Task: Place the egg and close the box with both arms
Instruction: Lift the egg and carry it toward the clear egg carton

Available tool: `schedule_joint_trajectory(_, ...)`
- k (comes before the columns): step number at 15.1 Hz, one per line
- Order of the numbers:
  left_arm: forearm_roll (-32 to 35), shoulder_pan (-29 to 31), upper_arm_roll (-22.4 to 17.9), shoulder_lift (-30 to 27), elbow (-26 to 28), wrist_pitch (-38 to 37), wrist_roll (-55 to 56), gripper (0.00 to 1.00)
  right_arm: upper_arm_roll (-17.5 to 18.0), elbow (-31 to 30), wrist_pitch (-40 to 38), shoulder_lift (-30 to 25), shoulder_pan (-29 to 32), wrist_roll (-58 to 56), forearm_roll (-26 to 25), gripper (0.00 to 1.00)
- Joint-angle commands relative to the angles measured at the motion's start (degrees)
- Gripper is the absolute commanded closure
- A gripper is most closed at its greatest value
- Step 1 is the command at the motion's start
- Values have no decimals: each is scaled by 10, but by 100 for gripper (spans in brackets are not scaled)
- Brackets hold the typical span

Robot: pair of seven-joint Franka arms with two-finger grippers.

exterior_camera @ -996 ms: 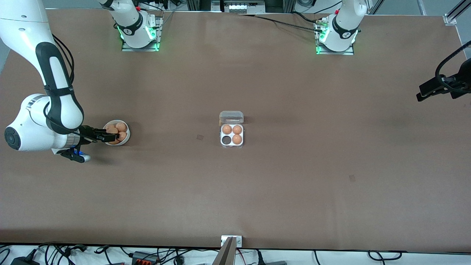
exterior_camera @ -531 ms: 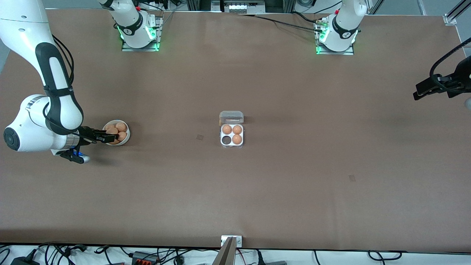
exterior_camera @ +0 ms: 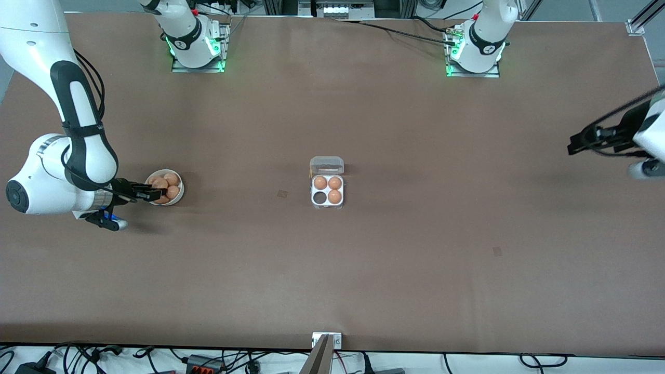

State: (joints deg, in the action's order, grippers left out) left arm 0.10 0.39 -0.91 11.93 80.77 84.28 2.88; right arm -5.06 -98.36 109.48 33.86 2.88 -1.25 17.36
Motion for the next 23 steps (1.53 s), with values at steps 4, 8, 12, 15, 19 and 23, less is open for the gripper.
schedule_joint_trajectory(4,-4,0,-1,20,-19,-7,-21,0,4,35,-12,5,4,-28,4,80)
schedule_joint_trajectory(8,-6,-5,-1,21,-18,-10,-18,80,7,128,-87,3,0,-79,-6,82)
schedule_joint_trajectory(12,-5,-5,-1,21,-20,-10,-19,99,8,180,-113,-5,-65,-85,-7,82)
schedule_joint_trajectory(15,0,-6,-1,21,-20,-10,-24,99,8,179,-54,-11,-137,-83,-5,82)
schedule_joint_trajectory(19,0,-7,-1,21,-20,-10,-25,99,7,177,45,-9,-232,-61,-6,82)
schedule_joint_trajectory(23,0,-12,-1,21,-20,-10,-24,99,6,172,130,0,-306,-3,-9,82)
